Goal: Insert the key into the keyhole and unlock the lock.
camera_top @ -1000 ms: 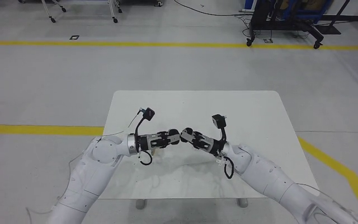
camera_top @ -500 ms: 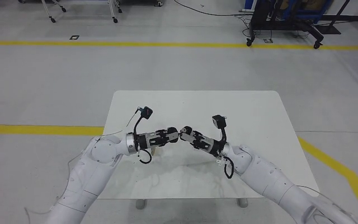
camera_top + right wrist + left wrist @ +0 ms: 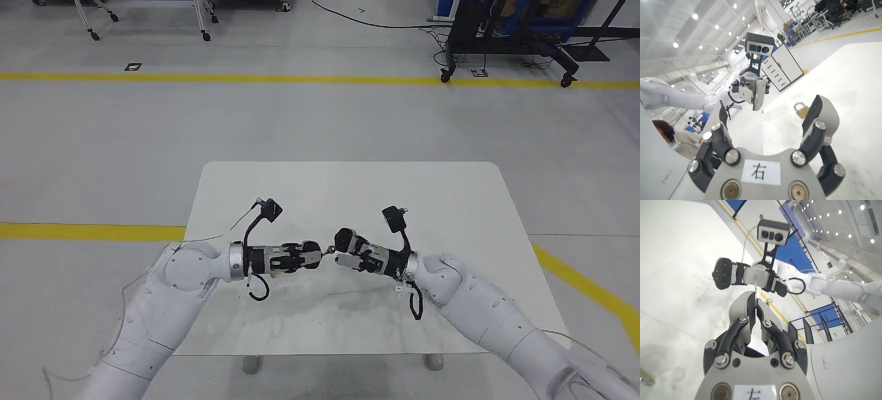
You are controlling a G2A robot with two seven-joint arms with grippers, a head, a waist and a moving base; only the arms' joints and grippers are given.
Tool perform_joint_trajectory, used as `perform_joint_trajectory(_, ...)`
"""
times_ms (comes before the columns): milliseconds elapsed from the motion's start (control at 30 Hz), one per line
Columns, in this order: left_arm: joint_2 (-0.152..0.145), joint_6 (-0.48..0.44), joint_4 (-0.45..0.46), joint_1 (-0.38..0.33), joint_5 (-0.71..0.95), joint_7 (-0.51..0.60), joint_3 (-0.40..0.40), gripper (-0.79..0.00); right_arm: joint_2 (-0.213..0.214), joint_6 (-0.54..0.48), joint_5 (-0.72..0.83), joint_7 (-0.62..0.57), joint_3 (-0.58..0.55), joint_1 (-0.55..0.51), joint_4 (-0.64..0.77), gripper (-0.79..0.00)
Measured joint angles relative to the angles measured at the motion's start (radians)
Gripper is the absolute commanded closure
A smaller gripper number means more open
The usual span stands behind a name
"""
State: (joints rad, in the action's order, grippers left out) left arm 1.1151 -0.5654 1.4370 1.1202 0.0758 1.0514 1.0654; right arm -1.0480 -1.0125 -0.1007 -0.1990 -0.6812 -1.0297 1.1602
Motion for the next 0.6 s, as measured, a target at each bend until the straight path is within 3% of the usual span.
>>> perform_joint_trajectory(33,0.0,0.007,0.0,-0.007,-0.007,0.018,-0.011,0.0,0.011,0.0,-0.012,-0.024,-0.02,-0.011,0.019,-0.566)
perform_joint_trajectory(100,0.001,0.015,-0.003,-0.019,-0.018,0.038,-0.027,0.0,0.027,0.001,-0.026,-0.064,-0.045,-0.028,0.046,-0.517)
perform_joint_trajectory(133,0.002,0.019,-0.005,-0.025,-0.027,0.047,-0.037,0.0,0.037,0.005,-0.029,-0.091,-0.059,-0.037,0.062,-0.385)
perform_joint_trajectory(333,0.002,0.017,-0.016,-0.042,-0.04,0.051,-0.056,0.0,0.06,0.062,0.002,-0.196,-0.091,-0.071,0.131,-0.363)
perform_joint_trajectory(600,-0.001,0.01,-0.018,-0.049,-0.044,0.058,-0.07,0.0,0.06,0.111,0.063,-0.298,-0.089,-0.065,0.143,-0.332)
